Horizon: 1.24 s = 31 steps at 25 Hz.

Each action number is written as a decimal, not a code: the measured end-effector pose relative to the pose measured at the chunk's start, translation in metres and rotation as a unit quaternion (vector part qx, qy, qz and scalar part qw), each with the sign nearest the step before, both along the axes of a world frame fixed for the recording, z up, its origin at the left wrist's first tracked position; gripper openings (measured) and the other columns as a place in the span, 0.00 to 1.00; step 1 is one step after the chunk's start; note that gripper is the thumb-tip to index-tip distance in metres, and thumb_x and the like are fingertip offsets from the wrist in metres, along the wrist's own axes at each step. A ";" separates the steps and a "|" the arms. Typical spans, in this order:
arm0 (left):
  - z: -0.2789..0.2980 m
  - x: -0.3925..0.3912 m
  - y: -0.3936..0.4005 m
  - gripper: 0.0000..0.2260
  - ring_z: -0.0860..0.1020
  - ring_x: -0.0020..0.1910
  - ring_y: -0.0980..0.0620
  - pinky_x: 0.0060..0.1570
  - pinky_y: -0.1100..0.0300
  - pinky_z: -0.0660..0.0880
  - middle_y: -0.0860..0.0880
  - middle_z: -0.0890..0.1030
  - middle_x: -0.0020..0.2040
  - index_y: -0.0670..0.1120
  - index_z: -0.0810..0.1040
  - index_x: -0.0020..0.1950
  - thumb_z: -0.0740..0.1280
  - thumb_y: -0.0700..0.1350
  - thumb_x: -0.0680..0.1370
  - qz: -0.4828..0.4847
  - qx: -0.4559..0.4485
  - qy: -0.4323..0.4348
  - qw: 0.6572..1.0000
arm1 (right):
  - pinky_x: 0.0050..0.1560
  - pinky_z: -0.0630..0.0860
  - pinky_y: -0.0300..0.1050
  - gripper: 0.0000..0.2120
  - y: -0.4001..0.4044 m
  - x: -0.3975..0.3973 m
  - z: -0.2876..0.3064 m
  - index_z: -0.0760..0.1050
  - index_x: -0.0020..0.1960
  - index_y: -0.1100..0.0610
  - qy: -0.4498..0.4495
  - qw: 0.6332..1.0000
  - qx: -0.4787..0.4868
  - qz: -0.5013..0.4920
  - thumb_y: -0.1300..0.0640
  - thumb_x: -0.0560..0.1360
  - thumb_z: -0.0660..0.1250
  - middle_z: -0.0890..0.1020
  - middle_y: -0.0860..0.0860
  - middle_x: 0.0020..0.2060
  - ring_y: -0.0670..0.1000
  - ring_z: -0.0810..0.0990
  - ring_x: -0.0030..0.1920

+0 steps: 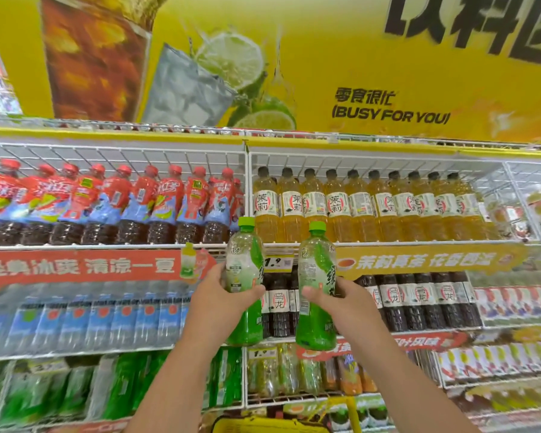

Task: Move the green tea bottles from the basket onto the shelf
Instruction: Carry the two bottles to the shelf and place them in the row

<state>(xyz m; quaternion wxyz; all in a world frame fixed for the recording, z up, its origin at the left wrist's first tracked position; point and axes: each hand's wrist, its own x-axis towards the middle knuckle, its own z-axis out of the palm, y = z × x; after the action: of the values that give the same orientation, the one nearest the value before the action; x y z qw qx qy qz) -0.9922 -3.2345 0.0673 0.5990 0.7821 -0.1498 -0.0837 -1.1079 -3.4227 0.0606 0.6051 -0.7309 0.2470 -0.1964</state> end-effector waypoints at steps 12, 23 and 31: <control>0.025 -0.076 0.015 0.35 0.76 0.50 0.58 0.48 0.59 0.75 0.59 0.76 0.55 0.53 0.70 0.72 0.80 0.57 0.68 0.150 -0.036 -0.015 0.988 | 0.35 0.75 0.32 0.08 -0.003 -0.027 0.038 0.80 0.49 0.42 -0.049 0.984 -0.033 0.165 0.46 0.73 0.77 0.84 0.36 0.45 0.35 0.81 0.41; 0.022 -0.143 0.125 0.35 0.78 0.45 0.58 0.43 0.59 0.77 0.59 0.77 0.49 0.49 0.71 0.72 0.79 0.57 0.69 0.344 0.027 -0.023 0.938 | 0.34 0.77 0.34 0.12 0.087 -0.014 0.019 0.84 0.54 0.45 -0.040 0.943 0.001 0.330 0.46 0.72 0.78 0.87 0.39 0.44 0.42 0.85 0.43; 0.014 -0.146 0.290 0.34 0.82 0.51 0.53 0.51 0.48 0.82 0.57 0.82 0.52 0.57 0.74 0.61 0.78 0.66 0.60 0.411 0.048 -0.010 0.910 | 0.35 0.76 0.38 0.08 0.264 0.023 0.020 0.83 0.50 0.46 -0.029 0.919 -0.002 0.394 0.47 0.72 0.78 0.87 0.41 0.40 0.44 0.86 0.40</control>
<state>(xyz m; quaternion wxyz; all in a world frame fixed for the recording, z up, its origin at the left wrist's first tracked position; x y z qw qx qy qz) -1.1383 -2.9444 0.0808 0.5409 0.8028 0.1834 0.1710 -1.0845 -3.1589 0.0810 0.6389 -0.7644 -0.0787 0.0360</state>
